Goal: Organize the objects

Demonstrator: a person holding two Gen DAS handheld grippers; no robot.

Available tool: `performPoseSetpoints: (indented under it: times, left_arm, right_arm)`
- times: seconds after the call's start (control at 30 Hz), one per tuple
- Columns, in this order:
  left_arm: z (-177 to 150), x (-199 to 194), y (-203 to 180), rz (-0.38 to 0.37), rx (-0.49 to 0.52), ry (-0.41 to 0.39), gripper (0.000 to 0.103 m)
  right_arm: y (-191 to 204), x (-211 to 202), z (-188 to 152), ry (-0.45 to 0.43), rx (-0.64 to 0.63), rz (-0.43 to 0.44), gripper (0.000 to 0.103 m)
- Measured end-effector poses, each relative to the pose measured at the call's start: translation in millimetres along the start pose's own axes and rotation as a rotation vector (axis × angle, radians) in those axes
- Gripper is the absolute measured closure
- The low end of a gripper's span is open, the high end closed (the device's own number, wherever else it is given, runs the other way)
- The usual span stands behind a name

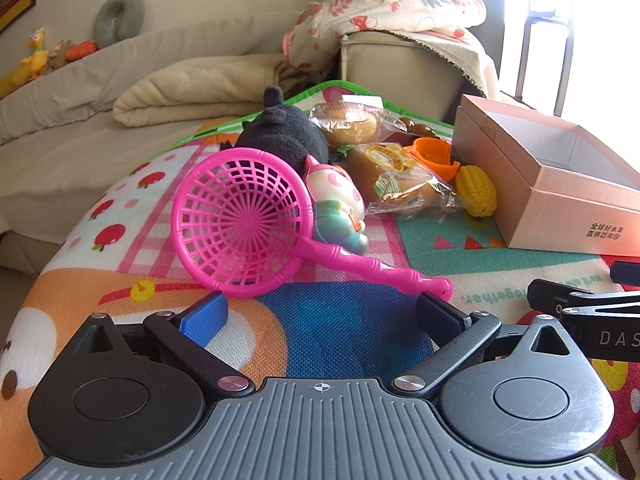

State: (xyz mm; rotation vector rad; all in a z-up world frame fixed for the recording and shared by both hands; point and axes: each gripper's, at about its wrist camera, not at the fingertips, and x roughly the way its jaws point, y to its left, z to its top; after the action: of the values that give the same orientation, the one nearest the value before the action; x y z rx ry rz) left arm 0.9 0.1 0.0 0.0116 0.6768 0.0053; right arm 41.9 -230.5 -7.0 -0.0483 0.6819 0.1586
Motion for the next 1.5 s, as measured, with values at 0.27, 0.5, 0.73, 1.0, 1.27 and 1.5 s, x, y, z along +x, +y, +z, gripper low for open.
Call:
performPoseSetpoints:
  times: [0.27,0.5,0.73,1.0,1.27,1.5]
  left_arm:
    - [0,0,0,0.001,0.001,-0.001,0.000]
    - [0,0,-1,0.011,0.012,-0.002,0.000]
    - [-1,-1,-3,0.007,0.006,-0.001,0.000]
    - [-1,-2,-1,0.002,-0.002,-0.001,0.000]
    - [-1,-2,1,-0.004,-0.008,-0.003,0.001]
    - [-9,-30,34,-0.118,-0.117,-0.068,0.001]
  right_arm:
    - [0,-1,-1,-0.001,-0.001,-0.001,0.000]
    - [1,0,-1,-0.001,-0.001,-0.001,0.000]
    - [1,0,-1,-0.001,0.000,0.000,0.000]
    - [0,2,0,0.008,-0.002,0.004,0.000]
    - [-2,-5,-1,0.075,-0.015,0.016,0.000]
    - [-1,-7,-1,0.092,-0.012,0.013,0.000]
